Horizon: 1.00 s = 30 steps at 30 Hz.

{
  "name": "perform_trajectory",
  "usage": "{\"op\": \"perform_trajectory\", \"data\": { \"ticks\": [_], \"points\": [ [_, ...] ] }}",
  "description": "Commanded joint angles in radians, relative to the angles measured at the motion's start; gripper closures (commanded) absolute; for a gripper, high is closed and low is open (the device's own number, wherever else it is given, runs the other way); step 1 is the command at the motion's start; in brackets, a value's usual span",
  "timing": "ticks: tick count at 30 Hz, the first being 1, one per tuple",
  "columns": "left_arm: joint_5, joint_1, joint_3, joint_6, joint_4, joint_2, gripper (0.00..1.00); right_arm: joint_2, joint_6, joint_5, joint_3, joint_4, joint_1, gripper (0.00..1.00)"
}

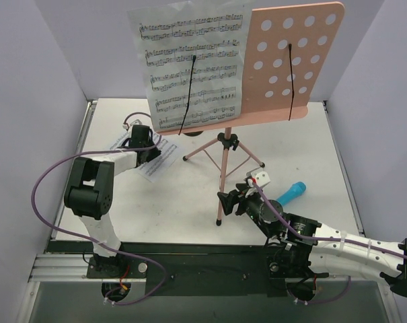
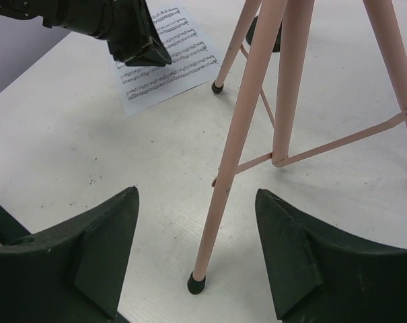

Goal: Set up the instrument practice props

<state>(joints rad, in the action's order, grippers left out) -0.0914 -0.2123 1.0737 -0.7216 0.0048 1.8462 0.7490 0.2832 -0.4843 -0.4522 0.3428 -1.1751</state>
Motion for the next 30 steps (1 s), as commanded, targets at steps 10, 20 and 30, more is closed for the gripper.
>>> {"op": "perform_trajectory", "data": {
  "ticks": [10, 20, 30],
  "points": [
    [-0.24, 0.007, -0.104, -0.107, -0.192, -0.079, 0.69, -0.025, 0.017, -0.034, 0.017, -0.002, -0.008, 0.34],
    [-0.36, 0.007, -0.331, -0.282, -0.313, -0.358, 0.69, -0.069, 0.024, -0.04, 0.033, -0.034, -0.008, 0.34],
    [-0.429, 0.014, -0.494, -0.267, -0.474, -0.897, 0.66, -0.074, 0.031, -0.008, 0.001, -0.088, -0.017, 0.34]
  ]
}}
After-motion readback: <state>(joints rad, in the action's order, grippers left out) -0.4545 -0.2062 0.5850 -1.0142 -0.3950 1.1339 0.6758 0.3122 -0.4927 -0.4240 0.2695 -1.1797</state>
